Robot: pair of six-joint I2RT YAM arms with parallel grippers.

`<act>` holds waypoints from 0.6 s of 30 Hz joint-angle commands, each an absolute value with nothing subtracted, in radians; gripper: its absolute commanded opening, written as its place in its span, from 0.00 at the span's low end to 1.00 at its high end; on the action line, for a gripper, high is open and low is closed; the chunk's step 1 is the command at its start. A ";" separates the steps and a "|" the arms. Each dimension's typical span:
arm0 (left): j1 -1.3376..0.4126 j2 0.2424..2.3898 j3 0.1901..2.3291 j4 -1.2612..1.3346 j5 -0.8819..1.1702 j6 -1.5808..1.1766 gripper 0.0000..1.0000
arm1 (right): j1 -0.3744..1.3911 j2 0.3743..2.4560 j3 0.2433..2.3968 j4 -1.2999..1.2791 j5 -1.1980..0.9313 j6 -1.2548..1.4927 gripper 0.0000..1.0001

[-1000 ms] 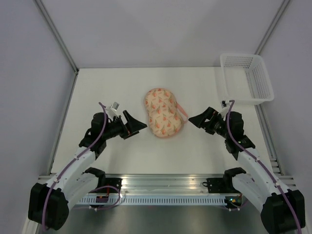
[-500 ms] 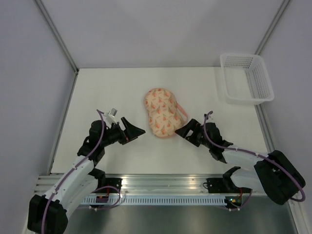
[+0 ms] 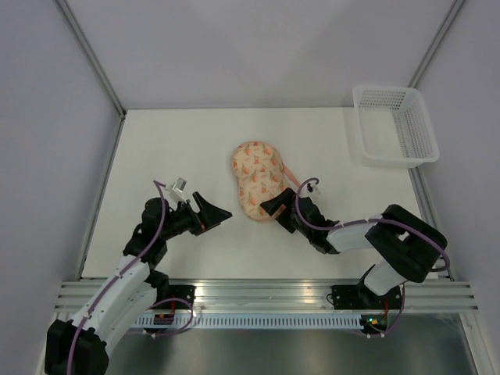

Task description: Unzip the laundry bag and remove the bra

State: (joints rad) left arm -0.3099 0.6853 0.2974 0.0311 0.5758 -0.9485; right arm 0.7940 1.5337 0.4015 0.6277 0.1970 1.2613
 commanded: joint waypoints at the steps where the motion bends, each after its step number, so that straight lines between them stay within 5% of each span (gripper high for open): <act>1: -0.311 0.672 0.284 0.038 0.568 -0.976 1.00 | 0.799 1.592 0.463 0.644 0.316 1.324 0.91; 10: -0.310 0.660 0.265 0.038 0.569 -0.976 1.00 | 0.801 1.664 0.519 0.664 0.327 1.313 0.28; 12: -0.311 0.661 0.261 0.038 0.571 -0.976 1.00 | 0.801 1.660 0.508 0.678 0.305 1.312 0.01; 18: -0.311 0.670 0.253 0.061 0.600 -0.942 1.00 | 0.778 1.603 0.428 0.825 0.044 1.348 0.00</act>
State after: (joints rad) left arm -0.3099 0.6674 0.2630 0.0315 0.5785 -0.9527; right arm 0.7891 1.6421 0.4595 0.6800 0.2085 1.3140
